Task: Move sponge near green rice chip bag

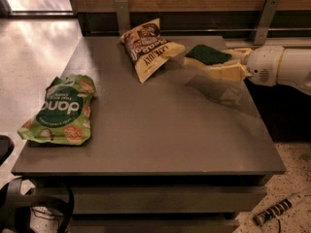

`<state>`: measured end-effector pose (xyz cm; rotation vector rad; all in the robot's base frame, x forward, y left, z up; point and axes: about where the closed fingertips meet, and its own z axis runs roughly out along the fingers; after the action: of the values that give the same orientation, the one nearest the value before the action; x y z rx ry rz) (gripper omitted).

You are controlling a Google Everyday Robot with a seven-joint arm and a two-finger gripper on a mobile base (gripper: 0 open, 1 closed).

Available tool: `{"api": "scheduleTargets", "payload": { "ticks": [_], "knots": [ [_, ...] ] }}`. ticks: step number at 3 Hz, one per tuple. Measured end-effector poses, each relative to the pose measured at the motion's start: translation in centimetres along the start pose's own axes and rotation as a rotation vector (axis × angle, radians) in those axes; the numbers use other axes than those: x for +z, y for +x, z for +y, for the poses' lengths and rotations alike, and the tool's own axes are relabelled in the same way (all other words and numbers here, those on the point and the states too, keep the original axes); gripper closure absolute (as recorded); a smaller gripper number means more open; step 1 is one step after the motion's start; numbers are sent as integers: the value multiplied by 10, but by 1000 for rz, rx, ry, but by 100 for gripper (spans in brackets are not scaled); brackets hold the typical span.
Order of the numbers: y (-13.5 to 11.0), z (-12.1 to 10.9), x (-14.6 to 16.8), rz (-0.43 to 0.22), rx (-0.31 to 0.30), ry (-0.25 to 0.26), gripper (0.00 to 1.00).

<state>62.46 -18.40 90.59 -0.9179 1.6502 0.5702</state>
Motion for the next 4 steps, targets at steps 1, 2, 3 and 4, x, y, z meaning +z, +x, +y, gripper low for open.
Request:
{"api": "scheduleTargets", "payload": {
  "ticks": [1,2,3,4],
  "knots": [
    [-9,64,2,51,-29,-73,100],
    [-16,118,20,91,-44,-150,100],
    [-21,160,48,87,-35,-231,100],
    [-27,199,77,39,-26,-300,100]
  ]
}}
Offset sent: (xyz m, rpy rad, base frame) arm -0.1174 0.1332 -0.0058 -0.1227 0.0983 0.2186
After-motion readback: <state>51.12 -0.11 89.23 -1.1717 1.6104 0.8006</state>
